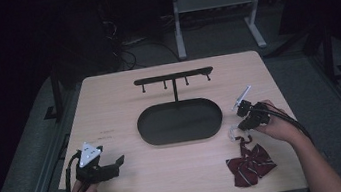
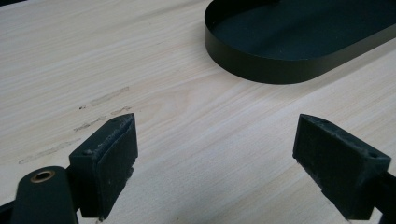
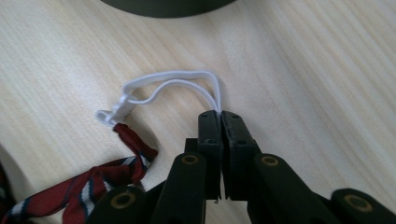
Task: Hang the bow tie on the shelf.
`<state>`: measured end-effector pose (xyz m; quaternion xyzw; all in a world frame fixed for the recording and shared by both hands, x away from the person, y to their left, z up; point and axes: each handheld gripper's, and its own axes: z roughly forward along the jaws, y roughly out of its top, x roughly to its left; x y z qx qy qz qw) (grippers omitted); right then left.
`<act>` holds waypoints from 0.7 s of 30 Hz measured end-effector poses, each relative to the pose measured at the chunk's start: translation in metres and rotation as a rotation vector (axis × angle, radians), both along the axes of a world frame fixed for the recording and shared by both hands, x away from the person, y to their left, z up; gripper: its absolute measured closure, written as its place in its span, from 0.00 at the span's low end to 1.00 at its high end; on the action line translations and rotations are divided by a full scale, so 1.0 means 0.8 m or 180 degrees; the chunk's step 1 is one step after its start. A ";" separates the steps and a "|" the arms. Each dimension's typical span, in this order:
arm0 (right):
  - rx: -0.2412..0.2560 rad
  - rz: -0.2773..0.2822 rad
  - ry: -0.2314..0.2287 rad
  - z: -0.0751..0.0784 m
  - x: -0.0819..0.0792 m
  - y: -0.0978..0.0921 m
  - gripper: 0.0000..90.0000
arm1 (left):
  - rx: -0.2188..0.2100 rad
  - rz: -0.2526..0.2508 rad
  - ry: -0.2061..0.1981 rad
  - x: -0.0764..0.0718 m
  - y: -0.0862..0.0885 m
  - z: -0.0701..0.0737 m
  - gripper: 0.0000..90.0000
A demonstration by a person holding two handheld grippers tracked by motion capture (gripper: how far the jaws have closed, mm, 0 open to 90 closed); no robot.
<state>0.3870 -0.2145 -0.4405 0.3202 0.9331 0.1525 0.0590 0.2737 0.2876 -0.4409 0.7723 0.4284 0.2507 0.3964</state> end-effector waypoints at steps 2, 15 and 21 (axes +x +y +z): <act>-0.0005 0.0008 -0.0017 0.001 -0.001 0.000 0.97 | 0.0004 0.0000 -0.0001 0.000 0.000 0.000 0.15; 0.0097 0.0082 0.0003 0.017 -0.010 0.001 0.98 | 0.0002 0.0018 0.0011 -0.001 0.000 0.000 0.15; 0.0286 0.0167 -0.0074 0.038 -0.024 0.002 0.98 | 0.0007 0.0006 -0.0008 -0.001 -0.001 0.000 0.15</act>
